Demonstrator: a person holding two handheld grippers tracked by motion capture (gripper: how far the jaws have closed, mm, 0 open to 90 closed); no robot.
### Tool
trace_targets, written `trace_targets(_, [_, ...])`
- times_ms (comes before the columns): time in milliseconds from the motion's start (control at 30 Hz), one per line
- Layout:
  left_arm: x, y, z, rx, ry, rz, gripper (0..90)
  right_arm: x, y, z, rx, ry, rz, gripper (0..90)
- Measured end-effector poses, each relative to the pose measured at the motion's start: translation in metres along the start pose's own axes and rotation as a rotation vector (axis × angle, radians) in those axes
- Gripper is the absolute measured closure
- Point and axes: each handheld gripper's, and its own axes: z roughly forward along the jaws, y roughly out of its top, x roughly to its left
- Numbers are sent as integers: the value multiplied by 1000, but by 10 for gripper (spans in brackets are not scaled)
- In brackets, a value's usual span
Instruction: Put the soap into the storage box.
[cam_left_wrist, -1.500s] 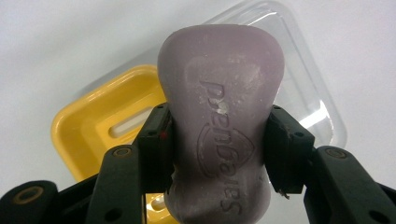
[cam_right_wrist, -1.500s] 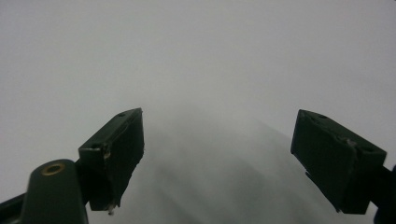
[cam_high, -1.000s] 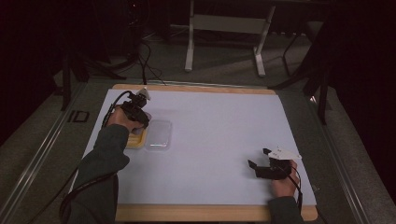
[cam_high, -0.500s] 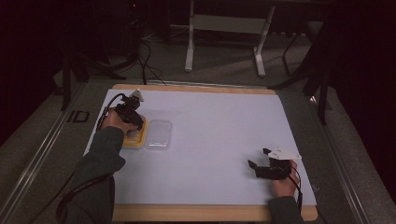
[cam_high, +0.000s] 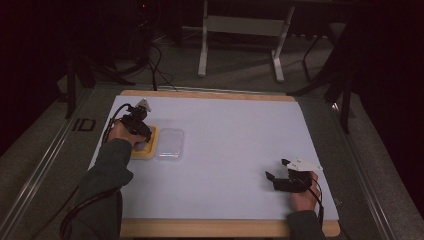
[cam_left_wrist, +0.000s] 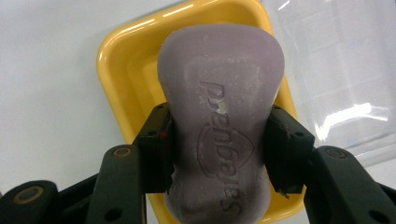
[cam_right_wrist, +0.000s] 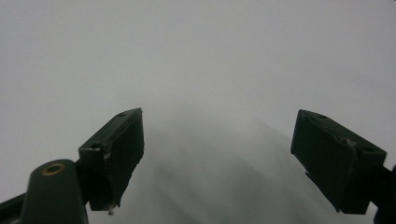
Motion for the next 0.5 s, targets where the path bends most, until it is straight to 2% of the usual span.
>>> trace_targets(500, [2,-2,9,14,-8,-36,497,0,0,0,3,-1,-2,169])
